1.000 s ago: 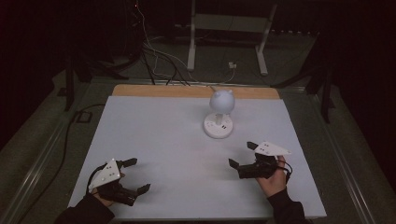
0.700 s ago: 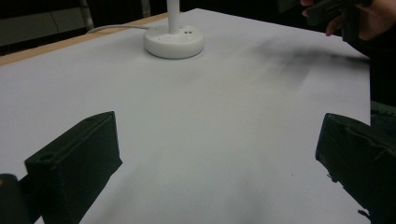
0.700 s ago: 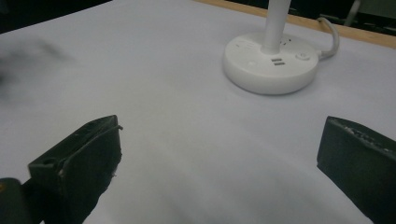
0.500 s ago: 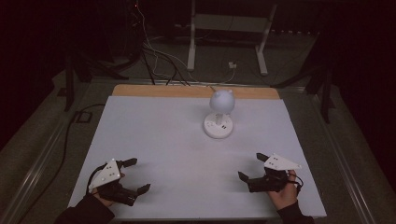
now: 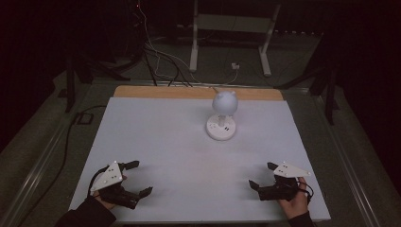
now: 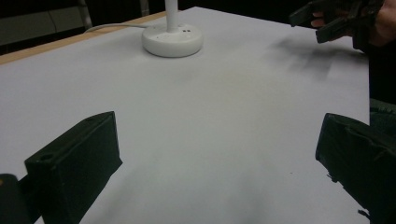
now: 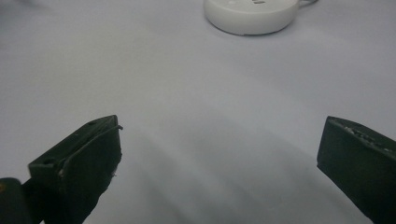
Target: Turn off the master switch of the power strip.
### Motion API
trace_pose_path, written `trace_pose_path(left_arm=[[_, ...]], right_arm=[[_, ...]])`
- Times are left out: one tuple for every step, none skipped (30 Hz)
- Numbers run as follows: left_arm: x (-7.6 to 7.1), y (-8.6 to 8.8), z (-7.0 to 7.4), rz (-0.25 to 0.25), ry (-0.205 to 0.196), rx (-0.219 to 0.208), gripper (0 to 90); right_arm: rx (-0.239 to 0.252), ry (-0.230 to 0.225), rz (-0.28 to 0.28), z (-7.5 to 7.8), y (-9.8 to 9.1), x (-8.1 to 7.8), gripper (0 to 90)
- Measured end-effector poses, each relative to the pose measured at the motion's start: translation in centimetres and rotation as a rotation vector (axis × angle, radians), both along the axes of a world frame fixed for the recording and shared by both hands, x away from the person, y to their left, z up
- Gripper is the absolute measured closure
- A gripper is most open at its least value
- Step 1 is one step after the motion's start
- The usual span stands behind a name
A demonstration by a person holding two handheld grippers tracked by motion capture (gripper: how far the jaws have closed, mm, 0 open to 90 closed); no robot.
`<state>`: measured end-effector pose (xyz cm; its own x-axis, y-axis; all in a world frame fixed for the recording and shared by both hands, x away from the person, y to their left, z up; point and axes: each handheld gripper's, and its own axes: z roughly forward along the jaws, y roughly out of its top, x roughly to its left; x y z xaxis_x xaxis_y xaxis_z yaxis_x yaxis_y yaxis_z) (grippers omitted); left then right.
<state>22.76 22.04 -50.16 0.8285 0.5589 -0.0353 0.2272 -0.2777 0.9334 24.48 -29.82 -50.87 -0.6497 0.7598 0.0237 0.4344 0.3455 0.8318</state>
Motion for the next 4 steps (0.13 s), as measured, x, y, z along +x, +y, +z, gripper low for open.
trace_pose_path(left_arm=[[0.0, 0.0, 0.01, 0.001, 0.0, -0.002, 0.4], [0.0, -0.01, 0.01, 0.001, 0.0, -0.002, 0.4], [-0.01, -0.02, 0.0, 0.0, 0.0, 0.0, 0.4], [-0.02, -0.03, 0.0, 0.0, -0.001, 0.002, 0.4]], right_arm=[[0.002, -0.006, 0.004, 0.01, 0.02, 0.02, 0.0], [0.001, -0.01, 0.009, 0.02, 0.06, 0.04, 0.0], [0.001, -0.006, 0.014, 0.04, 0.1, 0.05, 0.0], [0.002, -0.004, 0.017, 0.02, 0.13, 0.05, 0.0]])
